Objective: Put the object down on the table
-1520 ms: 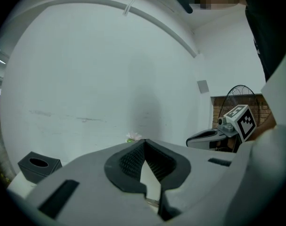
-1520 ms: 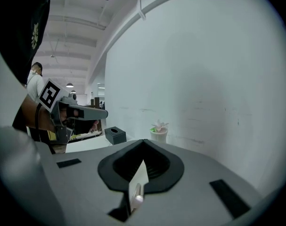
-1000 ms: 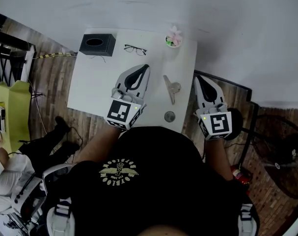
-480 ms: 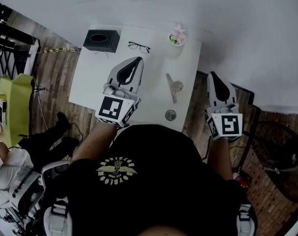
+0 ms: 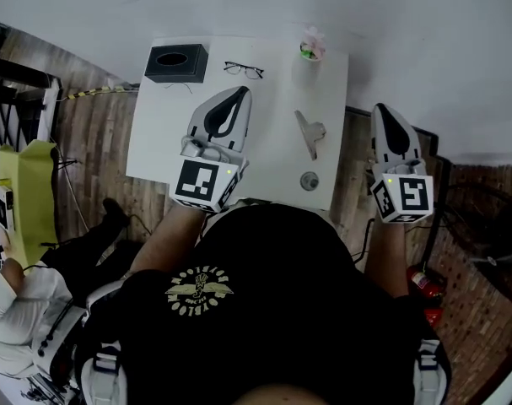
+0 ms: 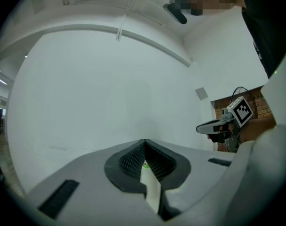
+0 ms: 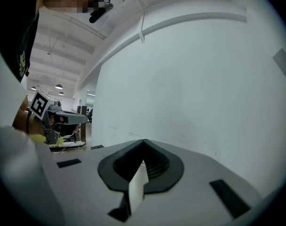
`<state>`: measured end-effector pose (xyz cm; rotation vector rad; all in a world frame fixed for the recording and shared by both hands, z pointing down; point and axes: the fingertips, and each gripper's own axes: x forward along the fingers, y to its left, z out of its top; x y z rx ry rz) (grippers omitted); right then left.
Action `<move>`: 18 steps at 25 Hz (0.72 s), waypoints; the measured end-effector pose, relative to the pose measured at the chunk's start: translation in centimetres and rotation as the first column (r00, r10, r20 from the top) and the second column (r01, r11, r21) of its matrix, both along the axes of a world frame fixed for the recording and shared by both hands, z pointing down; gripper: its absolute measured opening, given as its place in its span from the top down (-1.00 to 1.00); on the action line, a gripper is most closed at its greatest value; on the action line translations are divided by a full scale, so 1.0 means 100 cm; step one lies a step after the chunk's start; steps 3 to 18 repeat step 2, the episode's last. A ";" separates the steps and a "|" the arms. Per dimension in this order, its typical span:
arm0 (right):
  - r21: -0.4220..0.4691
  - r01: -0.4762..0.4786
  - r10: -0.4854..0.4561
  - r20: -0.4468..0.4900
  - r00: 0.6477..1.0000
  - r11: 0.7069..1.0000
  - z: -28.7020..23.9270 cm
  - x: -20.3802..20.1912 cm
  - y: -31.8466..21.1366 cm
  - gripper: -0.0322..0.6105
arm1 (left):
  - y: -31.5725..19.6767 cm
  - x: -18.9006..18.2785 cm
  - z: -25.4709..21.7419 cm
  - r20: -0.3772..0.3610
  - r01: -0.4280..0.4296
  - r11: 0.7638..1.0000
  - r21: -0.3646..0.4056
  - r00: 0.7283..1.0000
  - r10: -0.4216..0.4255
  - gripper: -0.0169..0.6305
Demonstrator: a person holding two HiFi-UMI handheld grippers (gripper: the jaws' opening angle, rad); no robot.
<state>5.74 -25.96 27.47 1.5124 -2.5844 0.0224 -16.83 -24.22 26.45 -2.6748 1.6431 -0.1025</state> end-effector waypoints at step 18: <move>0.008 -0.013 0.013 -0.001 1.000 1.000 -0.005 -0.012 0.004 0.89 | 0.004 -0.014 -0.004 0.005 -0.007 1.000 0.014 1.000 0.007 0.92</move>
